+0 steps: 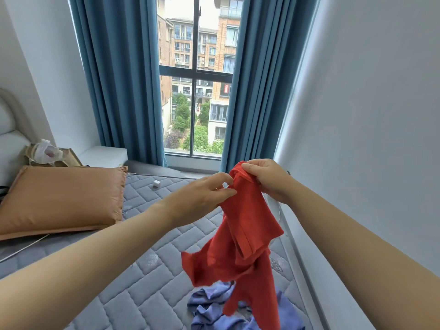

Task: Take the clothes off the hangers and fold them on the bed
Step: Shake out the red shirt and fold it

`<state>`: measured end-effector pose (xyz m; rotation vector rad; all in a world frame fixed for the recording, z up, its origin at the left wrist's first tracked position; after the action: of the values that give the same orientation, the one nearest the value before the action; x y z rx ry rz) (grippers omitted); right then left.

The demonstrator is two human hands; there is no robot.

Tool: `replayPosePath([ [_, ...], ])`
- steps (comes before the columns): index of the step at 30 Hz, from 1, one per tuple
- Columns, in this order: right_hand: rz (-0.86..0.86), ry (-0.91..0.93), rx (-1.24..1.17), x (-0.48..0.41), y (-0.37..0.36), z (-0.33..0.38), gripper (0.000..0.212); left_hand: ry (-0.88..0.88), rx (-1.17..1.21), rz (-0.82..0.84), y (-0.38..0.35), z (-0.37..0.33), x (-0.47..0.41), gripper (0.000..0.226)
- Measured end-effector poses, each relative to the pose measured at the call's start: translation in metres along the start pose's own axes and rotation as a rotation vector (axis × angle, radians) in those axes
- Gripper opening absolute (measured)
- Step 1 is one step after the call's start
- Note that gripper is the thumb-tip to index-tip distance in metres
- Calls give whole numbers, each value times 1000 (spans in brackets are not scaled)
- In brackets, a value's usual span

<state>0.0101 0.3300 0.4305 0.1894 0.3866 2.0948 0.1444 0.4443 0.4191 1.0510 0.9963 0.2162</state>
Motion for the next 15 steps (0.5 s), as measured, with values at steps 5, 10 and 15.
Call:
replayPosePath([
  [5,-1,-12,-54,9,6,-4,23,116,159,-9,8,-2,-24,19],
  [10,32,-43,-130,18,5,-14,26,695,704,-184,13,7,-49,14],
  [15,50,-71,-247,25,9,-28,25,1085,1168,-321,14,28,-59,15],
])
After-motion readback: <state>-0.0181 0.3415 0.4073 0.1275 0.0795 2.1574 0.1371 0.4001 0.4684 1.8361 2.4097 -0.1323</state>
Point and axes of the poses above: each hand's wrist, its own x-axis away from the middle knuckle, its own y-axis out of the back of the hand, z = x × y, the point moved 4 cm from there along -x, towards the middle knuckle, and after that the axes turned 1 degree about x, right-handed, at the moved point
